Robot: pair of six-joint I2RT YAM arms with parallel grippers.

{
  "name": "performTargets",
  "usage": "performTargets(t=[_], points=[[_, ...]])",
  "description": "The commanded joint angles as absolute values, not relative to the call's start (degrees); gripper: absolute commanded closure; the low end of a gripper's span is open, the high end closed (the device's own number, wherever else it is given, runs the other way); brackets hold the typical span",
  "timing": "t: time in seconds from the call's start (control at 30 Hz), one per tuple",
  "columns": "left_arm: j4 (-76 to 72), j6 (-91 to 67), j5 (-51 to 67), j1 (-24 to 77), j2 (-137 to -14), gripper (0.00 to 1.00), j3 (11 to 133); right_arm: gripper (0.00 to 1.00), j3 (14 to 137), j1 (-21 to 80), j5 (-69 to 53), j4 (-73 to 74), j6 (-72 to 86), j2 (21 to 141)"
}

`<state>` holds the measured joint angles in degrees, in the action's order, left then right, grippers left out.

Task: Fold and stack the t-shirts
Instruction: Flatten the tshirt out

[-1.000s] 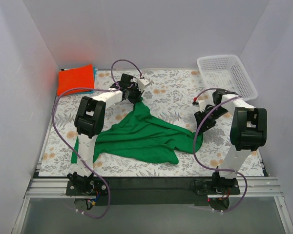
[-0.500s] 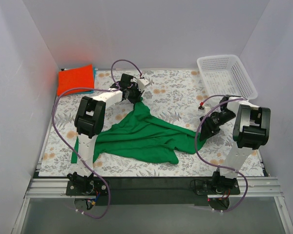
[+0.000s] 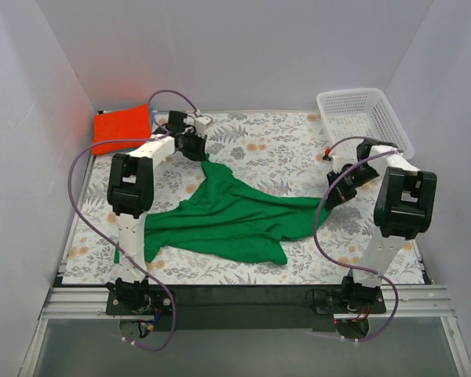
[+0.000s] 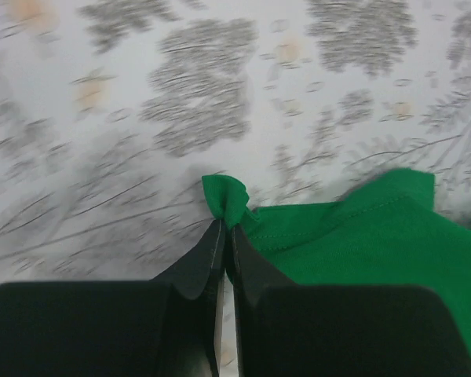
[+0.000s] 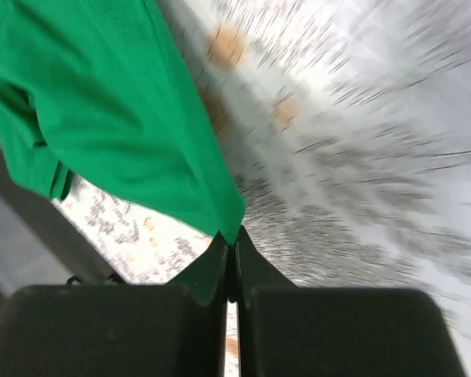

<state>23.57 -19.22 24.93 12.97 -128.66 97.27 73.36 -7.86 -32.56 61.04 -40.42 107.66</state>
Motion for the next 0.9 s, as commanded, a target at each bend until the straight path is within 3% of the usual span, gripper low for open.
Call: performTargets(t=[0.0, 0.5, 0.63, 0.87], points=[[25.75, -24.43, 29.35, 5.64, -120.68, 1.00, 101.07, 0.99, 82.60, -7.91, -31.38, 58.63, -37.80, 102.39], [12.40, -43.40, 33.58, -13.61, -99.96, 1.00, 106.96, 0.99, 130.13, -6.06, -25.40, 57.57, -31.21, 106.35], [8.02, -44.65, 29.11, -14.94, -90.66, 1.00, 104.08, 0.99, 129.12, -6.06, -23.39, 50.13, -29.53, 98.56], [0.36, -44.39, 18.83, -14.85, -68.86, 1.00, 89.22, 0.99, 113.75, -6.06, -19.08, 36.14, -27.07, 80.62]])
